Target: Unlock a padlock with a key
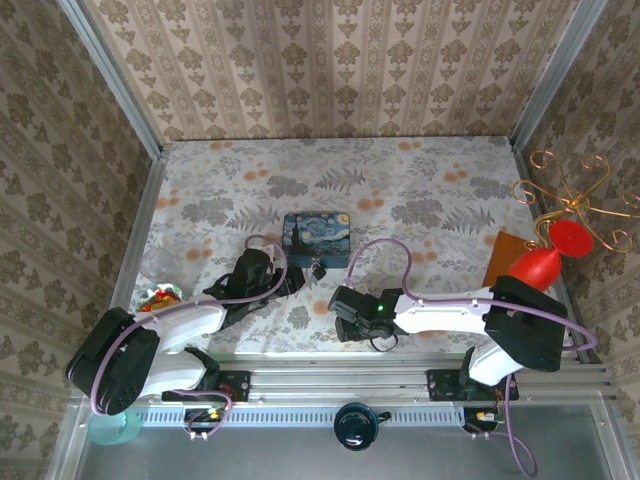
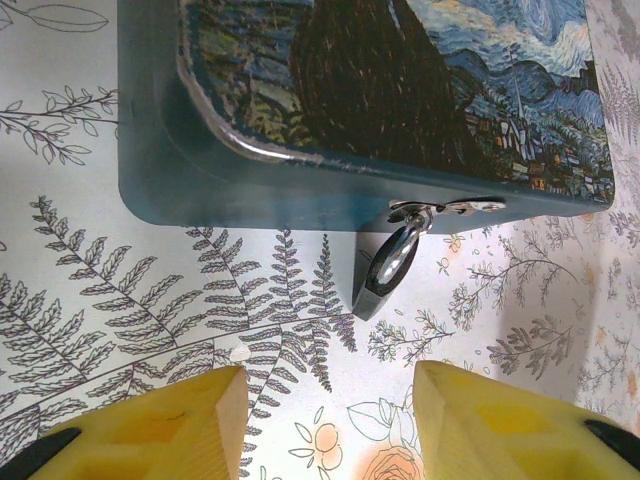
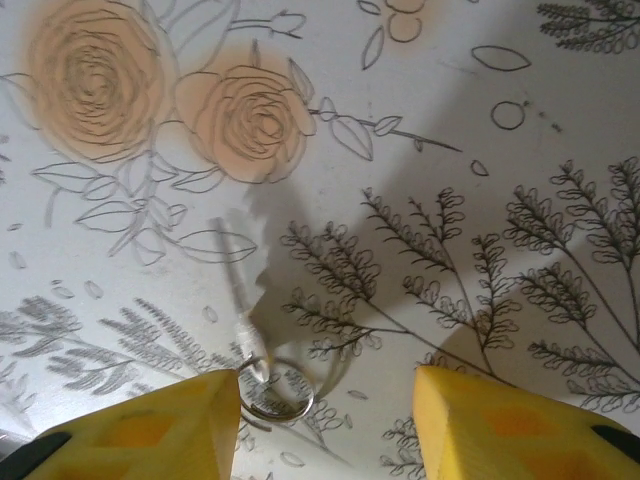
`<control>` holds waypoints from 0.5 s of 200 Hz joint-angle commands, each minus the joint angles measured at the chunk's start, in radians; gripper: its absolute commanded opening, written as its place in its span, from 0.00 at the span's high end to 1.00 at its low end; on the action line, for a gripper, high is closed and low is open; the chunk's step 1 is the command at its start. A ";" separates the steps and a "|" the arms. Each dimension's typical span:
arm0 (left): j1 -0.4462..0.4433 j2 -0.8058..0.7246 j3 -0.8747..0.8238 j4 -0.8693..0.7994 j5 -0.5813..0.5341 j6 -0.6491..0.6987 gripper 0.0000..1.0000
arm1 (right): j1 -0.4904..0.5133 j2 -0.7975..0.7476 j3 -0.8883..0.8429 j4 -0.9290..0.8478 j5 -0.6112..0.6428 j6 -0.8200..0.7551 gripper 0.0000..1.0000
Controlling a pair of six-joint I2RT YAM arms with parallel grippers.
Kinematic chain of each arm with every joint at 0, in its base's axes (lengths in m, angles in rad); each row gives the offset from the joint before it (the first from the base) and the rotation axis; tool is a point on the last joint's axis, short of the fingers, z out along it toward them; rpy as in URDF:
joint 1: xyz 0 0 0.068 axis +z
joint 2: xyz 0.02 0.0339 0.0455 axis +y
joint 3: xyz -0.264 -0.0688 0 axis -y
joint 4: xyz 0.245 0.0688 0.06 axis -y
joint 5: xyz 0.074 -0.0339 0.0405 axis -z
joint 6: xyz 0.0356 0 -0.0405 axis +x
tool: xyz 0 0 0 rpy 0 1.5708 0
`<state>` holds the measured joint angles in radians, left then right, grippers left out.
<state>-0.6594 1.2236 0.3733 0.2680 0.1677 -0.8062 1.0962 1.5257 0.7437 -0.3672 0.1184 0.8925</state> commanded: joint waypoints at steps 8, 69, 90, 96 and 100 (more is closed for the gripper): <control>0.007 -0.016 -0.009 -0.007 -0.001 0.024 0.52 | 0.010 0.049 0.009 0.028 -0.032 0.028 0.51; 0.014 -0.027 -0.025 -0.007 -0.008 0.024 0.52 | 0.039 0.147 0.084 -0.016 -0.015 -0.013 0.54; 0.015 -0.029 -0.025 -0.007 -0.007 0.025 0.52 | 0.048 0.143 0.112 -0.034 0.009 -0.028 0.54; 0.015 -0.029 -0.025 -0.007 -0.006 0.025 0.52 | 0.048 0.132 0.115 -0.036 0.017 -0.031 0.55; 0.015 -0.029 -0.024 -0.008 -0.006 0.025 0.52 | 0.048 0.122 0.116 -0.036 0.022 -0.035 0.55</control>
<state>-0.6529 1.2152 0.3599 0.2676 0.1673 -0.8062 1.1240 1.6150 0.8505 -0.4805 0.1642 0.8795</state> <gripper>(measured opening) 0.478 0.457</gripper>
